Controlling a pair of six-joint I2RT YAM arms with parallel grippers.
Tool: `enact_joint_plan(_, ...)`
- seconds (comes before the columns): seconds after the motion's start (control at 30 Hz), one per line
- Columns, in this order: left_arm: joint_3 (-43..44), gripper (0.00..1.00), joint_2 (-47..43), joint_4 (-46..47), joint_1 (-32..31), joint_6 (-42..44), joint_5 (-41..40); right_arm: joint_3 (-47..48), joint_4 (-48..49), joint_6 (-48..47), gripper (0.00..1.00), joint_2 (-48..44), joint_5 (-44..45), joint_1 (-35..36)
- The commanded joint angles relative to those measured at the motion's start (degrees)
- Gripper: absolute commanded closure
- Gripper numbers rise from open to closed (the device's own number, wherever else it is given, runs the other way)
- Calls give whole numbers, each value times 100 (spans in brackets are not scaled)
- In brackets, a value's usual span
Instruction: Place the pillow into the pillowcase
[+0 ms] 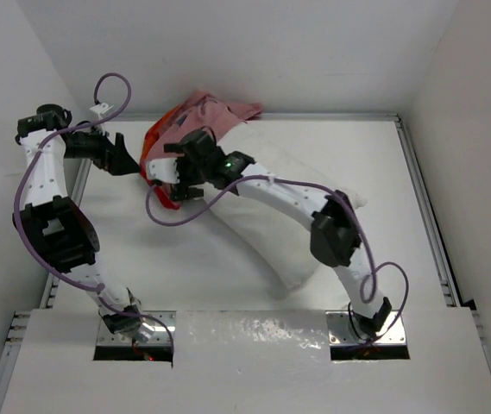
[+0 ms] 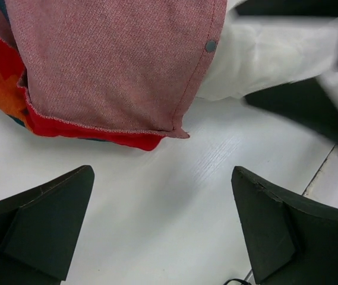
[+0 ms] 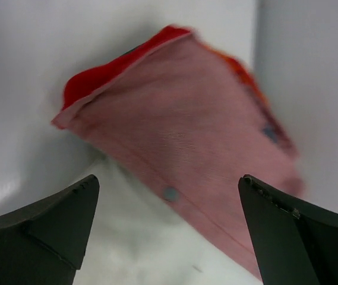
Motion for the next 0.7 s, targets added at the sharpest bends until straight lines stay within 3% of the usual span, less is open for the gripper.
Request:
enact_joint_plan(0.0,57,0,-22,-26,-24,68,-44,324,-953,-459,1,571,237,140)
enact_joint_plan(0.2,75,0,39,-26,11,103,-35,-168,-401,-152,1,1414,2142,131)
enact_joint_plan(0.23,75,0,57,-26,11,103,-35,-282,-208,-142,13,1502,2632,131)
enact_joint_plan(0.33,66,0,110,88,20,-54,-79,-135,154,392,50,1556,2796,149)
enact_joint_plan(0.37,49,0,127,141,29,-211,-105,-3,85,594,93,1530,2708,149)
enact_joint_plan(0.4,-12,1,136,194,46,-274,-149,172,145,1014,100,1495,2681,158)
enact_joint_plan(0.53,-267,4,128,747,256,-862,-448,340,479,1597,100,1065,2138,272)
enact_joint_plan(0.67,-277,6,224,1248,1038,-1811,-326,271,1383,2905,100,186,583,325)
